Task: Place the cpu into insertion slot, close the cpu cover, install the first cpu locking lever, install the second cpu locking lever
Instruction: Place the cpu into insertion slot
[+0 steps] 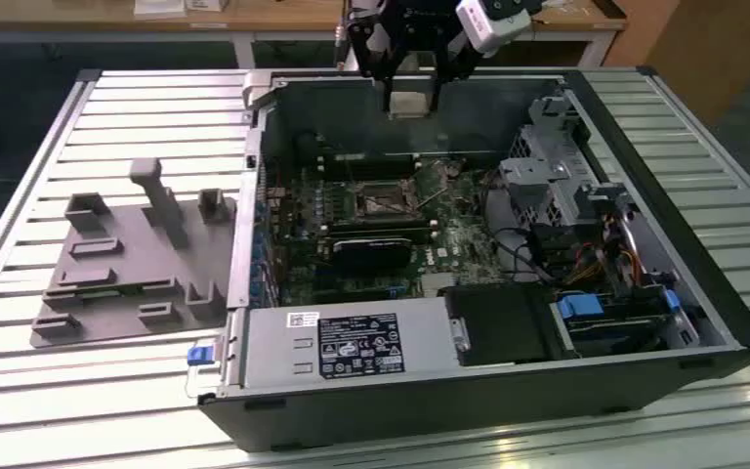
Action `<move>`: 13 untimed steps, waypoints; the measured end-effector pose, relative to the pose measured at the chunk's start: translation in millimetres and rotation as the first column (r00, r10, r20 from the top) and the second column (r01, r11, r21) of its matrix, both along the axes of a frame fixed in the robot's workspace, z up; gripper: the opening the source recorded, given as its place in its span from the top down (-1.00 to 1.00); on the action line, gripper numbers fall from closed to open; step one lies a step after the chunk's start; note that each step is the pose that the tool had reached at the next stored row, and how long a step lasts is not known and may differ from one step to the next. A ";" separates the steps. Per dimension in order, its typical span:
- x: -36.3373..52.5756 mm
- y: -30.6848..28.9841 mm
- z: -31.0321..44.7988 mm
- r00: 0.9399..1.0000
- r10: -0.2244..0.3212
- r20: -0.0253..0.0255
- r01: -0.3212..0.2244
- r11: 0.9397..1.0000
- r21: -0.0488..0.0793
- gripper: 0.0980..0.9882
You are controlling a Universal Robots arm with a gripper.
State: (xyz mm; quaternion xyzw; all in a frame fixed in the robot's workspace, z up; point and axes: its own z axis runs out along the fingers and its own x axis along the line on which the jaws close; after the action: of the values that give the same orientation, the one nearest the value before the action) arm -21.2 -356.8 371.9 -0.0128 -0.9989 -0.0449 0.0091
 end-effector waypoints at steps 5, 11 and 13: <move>0.0 0.0 0.0 1.000 0.000 0.000 0.000 1.000 0.000 0.01; 0.0 0.0 0.0 1.000 0.000 0.000 0.000 1.000 0.000 0.01; 0.0 0.0 0.0 1.000 0.000 0.000 0.000 1.000 0.000 0.01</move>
State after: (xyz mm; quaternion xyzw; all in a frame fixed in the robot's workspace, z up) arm -21.2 -356.8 371.9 -0.0128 -0.9989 -0.0448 0.0091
